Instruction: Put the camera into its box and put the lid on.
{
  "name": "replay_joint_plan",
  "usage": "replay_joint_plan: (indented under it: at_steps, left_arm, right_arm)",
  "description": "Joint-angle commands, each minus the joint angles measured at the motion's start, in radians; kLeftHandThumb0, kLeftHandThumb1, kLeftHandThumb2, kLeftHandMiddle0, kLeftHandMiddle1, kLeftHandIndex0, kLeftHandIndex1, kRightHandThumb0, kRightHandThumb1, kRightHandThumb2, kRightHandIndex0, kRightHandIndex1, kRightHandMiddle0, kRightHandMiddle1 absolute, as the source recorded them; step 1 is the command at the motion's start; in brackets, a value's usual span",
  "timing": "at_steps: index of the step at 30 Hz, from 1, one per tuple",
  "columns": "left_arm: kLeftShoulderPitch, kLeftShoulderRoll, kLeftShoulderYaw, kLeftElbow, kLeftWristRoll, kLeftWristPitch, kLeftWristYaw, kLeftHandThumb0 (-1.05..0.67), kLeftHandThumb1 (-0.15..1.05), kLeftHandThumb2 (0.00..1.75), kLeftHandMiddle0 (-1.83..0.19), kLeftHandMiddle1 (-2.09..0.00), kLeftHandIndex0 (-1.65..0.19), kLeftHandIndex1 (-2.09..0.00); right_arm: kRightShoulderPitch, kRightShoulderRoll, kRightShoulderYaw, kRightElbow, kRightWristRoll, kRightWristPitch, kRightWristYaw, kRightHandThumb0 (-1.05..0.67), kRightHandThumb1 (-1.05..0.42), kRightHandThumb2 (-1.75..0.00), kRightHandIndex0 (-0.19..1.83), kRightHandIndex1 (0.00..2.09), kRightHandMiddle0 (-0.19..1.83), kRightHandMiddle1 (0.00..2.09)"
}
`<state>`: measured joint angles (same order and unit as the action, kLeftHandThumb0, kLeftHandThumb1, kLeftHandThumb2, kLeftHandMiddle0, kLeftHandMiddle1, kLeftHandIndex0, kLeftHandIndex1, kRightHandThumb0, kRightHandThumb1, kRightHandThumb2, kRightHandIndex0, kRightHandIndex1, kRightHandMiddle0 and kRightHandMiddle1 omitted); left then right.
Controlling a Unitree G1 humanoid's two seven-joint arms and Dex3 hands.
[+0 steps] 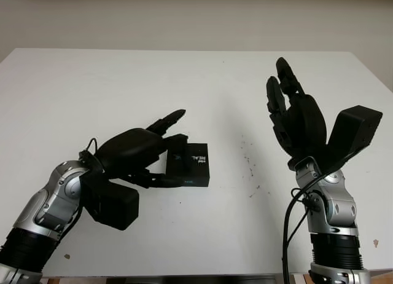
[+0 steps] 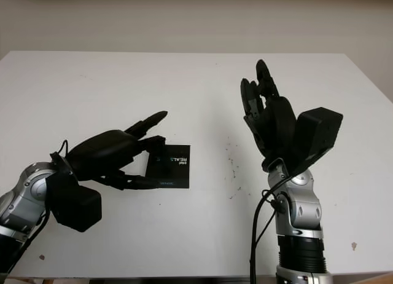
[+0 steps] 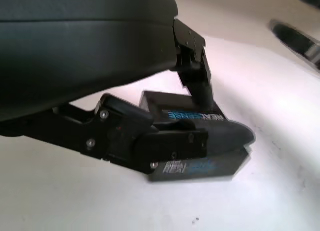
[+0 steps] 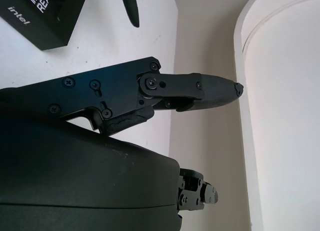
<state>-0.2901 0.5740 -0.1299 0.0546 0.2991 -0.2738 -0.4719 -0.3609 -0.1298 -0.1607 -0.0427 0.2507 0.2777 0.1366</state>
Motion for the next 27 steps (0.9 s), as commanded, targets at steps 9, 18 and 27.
replay_joint_plan:
  at_steps: [9,18,27]
  left_arm:
    - [0.016,-0.217,0.201,-0.074,-0.413,0.120,0.116,-0.79,1.05,0.49,0.17,-0.02,0.17,0.00]
    - [0.059,-0.288,0.247,-0.097,-0.475,0.218,0.201,-0.80,1.05,0.49,0.19,0.00,0.19,0.00]
    - [0.104,-0.350,0.290,-0.121,-0.544,0.293,0.247,-0.74,1.05,0.51,0.19,0.00,0.19,0.00]
  right_arm:
    - [0.039,0.014,0.095,-0.048,-0.038,-0.050,0.051,-0.66,-1.05,-0.36,-0.08,0.05,-0.06,0.05]
    - [0.042,0.042,0.159,-0.048,-0.096,-0.066,0.035,-0.68,-1.05,-0.42,-0.14,0.03,-0.10,0.03]
    - [0.064,0.044,0.191,-0.034,-0.139,-0.018,0.022,-0.70,-1.05,-0.46,-0.19,0.00,-0.18,0.02]
